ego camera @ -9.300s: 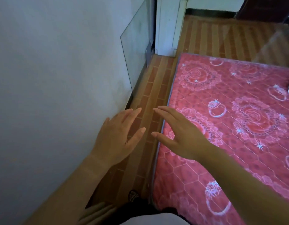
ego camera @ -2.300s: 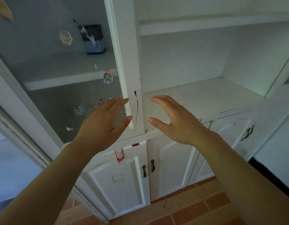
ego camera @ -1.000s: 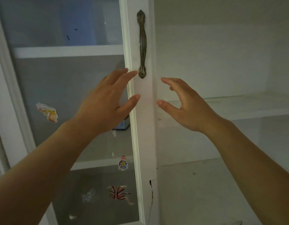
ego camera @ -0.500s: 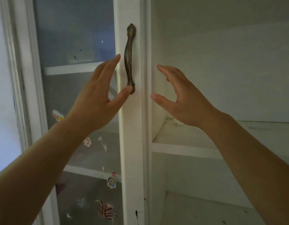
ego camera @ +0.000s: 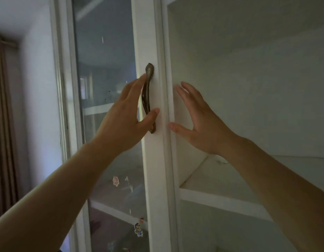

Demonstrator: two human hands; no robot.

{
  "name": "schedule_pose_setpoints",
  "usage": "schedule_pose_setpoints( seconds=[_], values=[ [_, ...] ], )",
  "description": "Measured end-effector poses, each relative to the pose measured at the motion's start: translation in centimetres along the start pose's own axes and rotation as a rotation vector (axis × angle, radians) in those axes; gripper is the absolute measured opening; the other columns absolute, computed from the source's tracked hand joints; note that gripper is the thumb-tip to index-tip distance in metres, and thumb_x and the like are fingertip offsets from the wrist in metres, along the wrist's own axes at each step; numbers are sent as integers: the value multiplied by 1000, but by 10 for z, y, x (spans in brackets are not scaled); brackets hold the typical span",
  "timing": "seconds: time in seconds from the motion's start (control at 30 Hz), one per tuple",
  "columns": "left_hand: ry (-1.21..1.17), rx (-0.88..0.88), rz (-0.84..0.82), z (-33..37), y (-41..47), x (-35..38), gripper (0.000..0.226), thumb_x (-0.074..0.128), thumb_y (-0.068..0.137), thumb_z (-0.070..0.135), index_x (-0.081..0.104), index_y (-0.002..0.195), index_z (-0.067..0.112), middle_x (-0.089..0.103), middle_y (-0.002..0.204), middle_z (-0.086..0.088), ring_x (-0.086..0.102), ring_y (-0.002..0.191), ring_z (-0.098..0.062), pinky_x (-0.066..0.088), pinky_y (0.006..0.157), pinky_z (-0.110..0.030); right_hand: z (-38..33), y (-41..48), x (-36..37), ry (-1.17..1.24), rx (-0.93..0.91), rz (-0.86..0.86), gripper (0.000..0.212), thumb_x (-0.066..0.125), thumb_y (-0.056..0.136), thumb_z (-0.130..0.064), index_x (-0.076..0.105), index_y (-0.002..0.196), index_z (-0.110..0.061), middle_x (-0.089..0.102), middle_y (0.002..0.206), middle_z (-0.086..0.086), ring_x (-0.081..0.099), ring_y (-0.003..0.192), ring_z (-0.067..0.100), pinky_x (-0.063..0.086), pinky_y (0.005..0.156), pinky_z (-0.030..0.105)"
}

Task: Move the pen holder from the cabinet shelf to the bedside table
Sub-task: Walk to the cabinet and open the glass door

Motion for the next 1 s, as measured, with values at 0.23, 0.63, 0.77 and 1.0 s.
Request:
schedule_pose_setpoints(
  seconds=[0.23, 0.63, 0.77, 1.0],
  values=[
    [13, 18, 58, -6, 11, 9, 68, 48, 87, 39, 19, 145, 20, 24, 150, 3, 25, 125, 2, 27, 101, -17, 12, 5, 12, 118, 18, -97, 84, 46, 89, -52, -14, 145, -34, -25, 149, -27, -14, 136, -10, 3, 110, 20],
    [-176, -21, 33, -8, 4, 12, 67, 44, 85, 37, 14, 144, 33, 17, 147, 19, 18, 134, 3, 33, 109, -42, 13, 1, 19, 207, 14, -73, 73, 42, 92, -48, -12, 142, -46, -23, 147, -34, -14, 134, -15, 5, 112, 21],
    [-207, -6, 52, -9, 8, 13, 66, 48, 88, 28, 13, 143, 38, 18, 150, 18, 18, 136, 2, 32, 110, -44, 10, 1, 19, 219, -1, -41, 70, 41, 93, -48, -11, 140, -50, -23, 146, -36, -14, 135, -14, 5, 113, 23],
    [-218, -25, 64, -7, 5, 15, 65, 46, 87, 29, 17, 145, 30, 21, 151, 12, 18, 138, -2, 32, 110, -44, 13, -1, 20, 252, -2, -21, 69, 43, 93, -45, -5, 141, -50, -17, 148, -36, -10, 136, -13, 7, 112, 23]
  ],
)
Point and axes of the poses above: each hand's wrist, its own y-axis towards the middle knuckle, its own x-axis out of the palm, z = x × y, the point moved 3 cm from there along y, towards the middle knuckle
